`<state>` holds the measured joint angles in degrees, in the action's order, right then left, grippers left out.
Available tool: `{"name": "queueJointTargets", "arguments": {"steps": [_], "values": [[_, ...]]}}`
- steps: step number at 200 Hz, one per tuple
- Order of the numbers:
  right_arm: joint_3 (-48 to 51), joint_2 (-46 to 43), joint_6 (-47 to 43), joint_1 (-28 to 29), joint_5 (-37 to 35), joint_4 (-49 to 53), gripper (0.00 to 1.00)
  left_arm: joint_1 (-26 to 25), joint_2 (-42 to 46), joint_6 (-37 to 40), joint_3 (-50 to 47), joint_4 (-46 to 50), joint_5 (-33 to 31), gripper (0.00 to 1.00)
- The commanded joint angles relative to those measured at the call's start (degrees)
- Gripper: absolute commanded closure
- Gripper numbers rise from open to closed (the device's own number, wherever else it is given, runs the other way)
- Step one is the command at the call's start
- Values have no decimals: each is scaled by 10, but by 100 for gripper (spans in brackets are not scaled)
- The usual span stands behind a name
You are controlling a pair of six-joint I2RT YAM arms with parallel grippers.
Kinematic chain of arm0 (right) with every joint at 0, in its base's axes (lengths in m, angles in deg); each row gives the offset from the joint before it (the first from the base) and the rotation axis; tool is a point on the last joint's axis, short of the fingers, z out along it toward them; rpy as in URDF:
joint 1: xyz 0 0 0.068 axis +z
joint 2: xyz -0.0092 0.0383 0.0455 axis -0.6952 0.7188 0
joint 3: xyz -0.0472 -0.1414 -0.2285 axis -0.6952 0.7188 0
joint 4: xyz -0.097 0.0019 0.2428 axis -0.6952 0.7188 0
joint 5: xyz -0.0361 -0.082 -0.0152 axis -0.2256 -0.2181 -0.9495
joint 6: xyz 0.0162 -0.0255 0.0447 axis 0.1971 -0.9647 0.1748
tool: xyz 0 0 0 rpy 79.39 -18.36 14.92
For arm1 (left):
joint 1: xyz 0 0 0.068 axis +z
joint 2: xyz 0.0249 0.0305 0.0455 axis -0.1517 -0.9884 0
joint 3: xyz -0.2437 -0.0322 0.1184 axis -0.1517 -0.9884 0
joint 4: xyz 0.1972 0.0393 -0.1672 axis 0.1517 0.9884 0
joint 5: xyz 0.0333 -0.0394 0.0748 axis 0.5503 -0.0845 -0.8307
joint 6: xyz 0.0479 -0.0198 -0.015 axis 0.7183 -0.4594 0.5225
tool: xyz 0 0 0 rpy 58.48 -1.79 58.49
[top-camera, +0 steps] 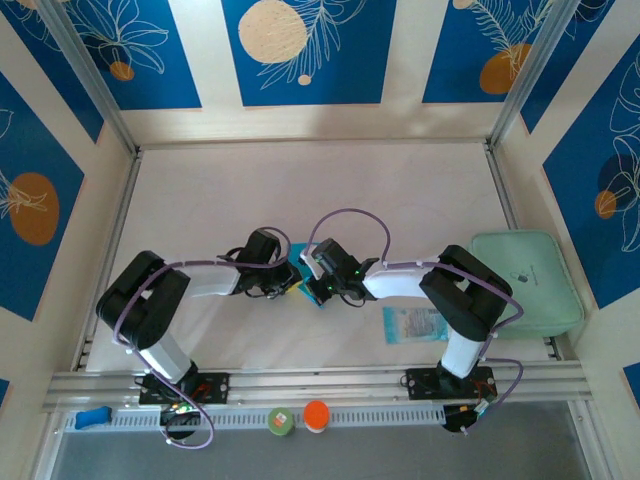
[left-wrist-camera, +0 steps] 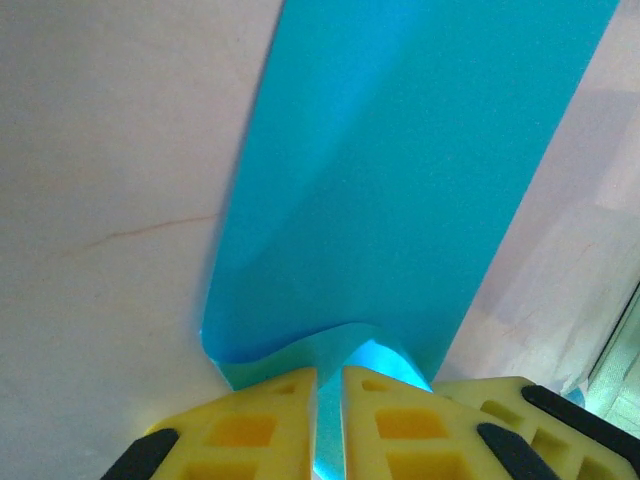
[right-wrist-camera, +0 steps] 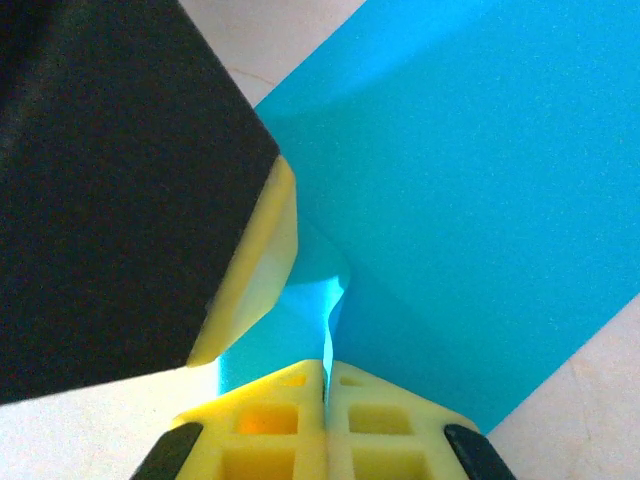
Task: Fold a paper plane with a square sheet of paper (pick it up from the middle)
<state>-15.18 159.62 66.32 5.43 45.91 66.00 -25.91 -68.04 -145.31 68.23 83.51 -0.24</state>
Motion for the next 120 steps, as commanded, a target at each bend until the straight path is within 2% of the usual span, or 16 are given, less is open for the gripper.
{"name": "queueJointTargets", "arguments": {"steps": [1,38,58,90,120], "values": [[-1,17,1,-3,11,34,97,-3,-15,-10,0,28,-14,85],[-7,-9,9,-4,20,43,91,-3,-20,-11,-2,47,-19,85],[-12,-35,24,-12,31,54,81,-3,-26,-11,-1,52,-18,85],[-17,-102,72,-41,63,91,60,-3,-30,-11,-1,58,-17,85],[-14,-157,114,-71,108,135,54,-3,-33,-11,2,56,-14,85]]}}
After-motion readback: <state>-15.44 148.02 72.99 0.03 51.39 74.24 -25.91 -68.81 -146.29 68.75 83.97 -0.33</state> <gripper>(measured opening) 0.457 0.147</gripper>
